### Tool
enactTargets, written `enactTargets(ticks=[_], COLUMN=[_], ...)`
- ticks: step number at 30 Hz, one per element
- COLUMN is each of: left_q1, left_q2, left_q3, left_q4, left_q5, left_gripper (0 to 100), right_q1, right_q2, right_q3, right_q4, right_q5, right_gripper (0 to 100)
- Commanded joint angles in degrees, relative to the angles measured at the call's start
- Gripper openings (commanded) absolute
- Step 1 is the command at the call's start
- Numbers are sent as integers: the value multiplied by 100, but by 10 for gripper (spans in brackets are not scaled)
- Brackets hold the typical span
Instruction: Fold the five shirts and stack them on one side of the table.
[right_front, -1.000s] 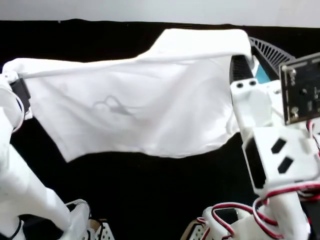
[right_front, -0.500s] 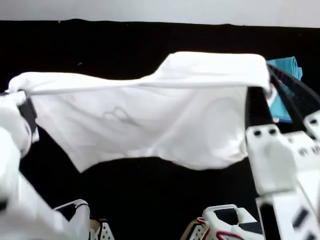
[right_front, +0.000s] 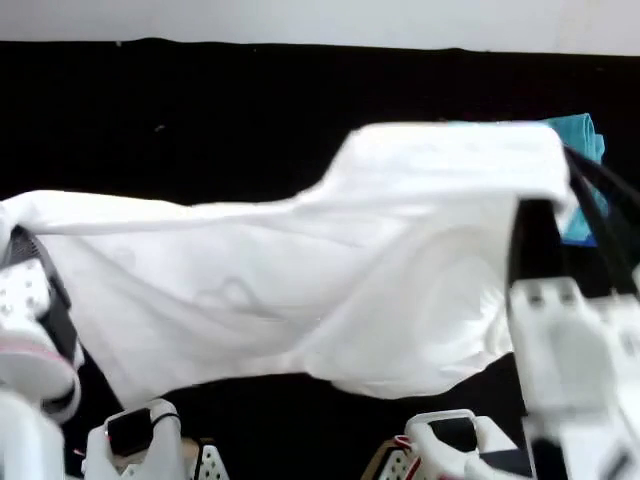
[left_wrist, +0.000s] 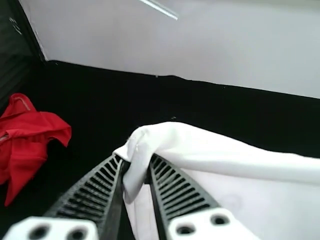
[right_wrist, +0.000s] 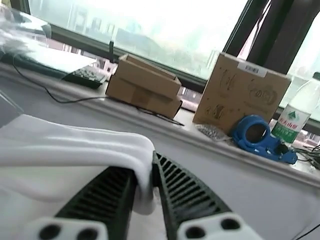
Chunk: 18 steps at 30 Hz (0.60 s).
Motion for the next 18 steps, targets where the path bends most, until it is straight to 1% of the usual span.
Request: enactTargets(ticks=[1, 4, 6, 8, 10, 12, 14, 18], left_q1=[-75, -48, -40, -40, -31, 40, 110, 356], left_q2=[725, 1490, 2105, 2835, 3565, 4233, 4831, 5974], left_q3=[532, 1033, 1253, 1226, 857, 189, -479, -1560], left_q4=[-571, -1257, -1829, -2382, -2743, -2778, -2673, -2365], left_q5=[0, 0, 0, 0, 0, -9, -193, -413], left_gripper=[9, 9, 9, 9, 9, 9, 9, 9], right_q1=[-215, -409, -453, -462, -462, -453, -435, -444], right_q2=[567, 1209, 1736, 2325, 2905, 3398, 3749, 4338], right_q3=[629, 1332, 1815, 2193, 2369, 2369, 2369, 2396], right_q4=[-567, -1279, -2044, -2914, -3626, -4180, -4497, -4523], right_q5=[-70, -70, -70, -70, -53, -53, -53, -62], right_gripper=[5, 5, 5, 5, 5, 5, 5, 5])
